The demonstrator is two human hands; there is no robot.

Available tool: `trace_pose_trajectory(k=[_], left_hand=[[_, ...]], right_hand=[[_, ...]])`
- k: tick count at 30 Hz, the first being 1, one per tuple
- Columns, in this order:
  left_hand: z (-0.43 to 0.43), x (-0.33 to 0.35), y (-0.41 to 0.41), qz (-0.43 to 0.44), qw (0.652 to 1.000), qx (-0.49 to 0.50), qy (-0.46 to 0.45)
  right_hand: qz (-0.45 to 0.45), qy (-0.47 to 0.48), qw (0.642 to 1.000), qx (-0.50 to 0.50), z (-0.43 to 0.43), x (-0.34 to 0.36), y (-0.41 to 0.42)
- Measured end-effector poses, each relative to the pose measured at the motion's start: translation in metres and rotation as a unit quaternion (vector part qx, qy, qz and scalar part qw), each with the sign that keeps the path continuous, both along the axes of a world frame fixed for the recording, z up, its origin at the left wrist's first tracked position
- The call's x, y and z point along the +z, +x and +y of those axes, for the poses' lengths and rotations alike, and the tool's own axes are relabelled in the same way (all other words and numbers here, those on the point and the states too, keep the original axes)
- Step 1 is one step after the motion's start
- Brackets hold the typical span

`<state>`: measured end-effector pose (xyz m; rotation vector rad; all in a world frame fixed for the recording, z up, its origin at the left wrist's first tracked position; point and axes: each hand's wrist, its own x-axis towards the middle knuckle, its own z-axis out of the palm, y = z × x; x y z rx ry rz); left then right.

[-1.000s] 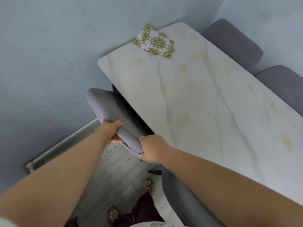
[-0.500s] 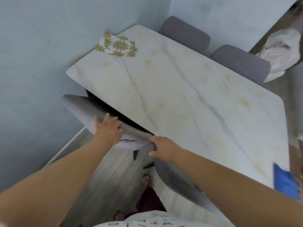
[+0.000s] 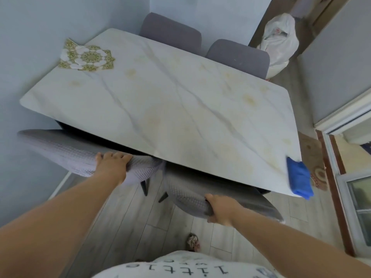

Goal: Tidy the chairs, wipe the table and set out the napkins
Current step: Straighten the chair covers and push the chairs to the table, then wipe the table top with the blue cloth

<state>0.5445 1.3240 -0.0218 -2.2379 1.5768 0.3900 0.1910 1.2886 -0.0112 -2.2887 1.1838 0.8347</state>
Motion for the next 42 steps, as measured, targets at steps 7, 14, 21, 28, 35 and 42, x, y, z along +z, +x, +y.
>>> trace_pose_trajectory(k=[7,14,21,28,35,42], left_hand=[[-0.004,0.002,-0.002,-0.032,0.999,0.0,0.0],[-0.009,0.001,-0.003,-0.04,0.999,0.006,0.009],[-0.011,0.001,-0.01,-0.044,0.999,0.024,0.01],[-0.014,0.01,-0.022,-0.035,0.997,0.058,0.034],[-0.006,0.026,-0.071,0.006,0.993,0.101,0.063],[-0.022,0.048,-0.197,0.121,0.992,-0.02,0.01]], right_hand=[[-0.054,-0.138,0.989,0.022,0.009,-0.023,-0.017],[-0.064,-0.146,0.985,0.067,-0.008,-0.033,-0.021],[-0.065,-0.147,0.984,0.076,-0.031,-0.036,-0.024],[-0.075,-0.137,0.984,0.089,-0.037,-0.035,-0.026],[-0.083,-0.086,0.992,0.04,-0.038,-0.029,-0.026],[-0.19,0.033,0.979,-0.06,-0.045,0.01,-0.092]])
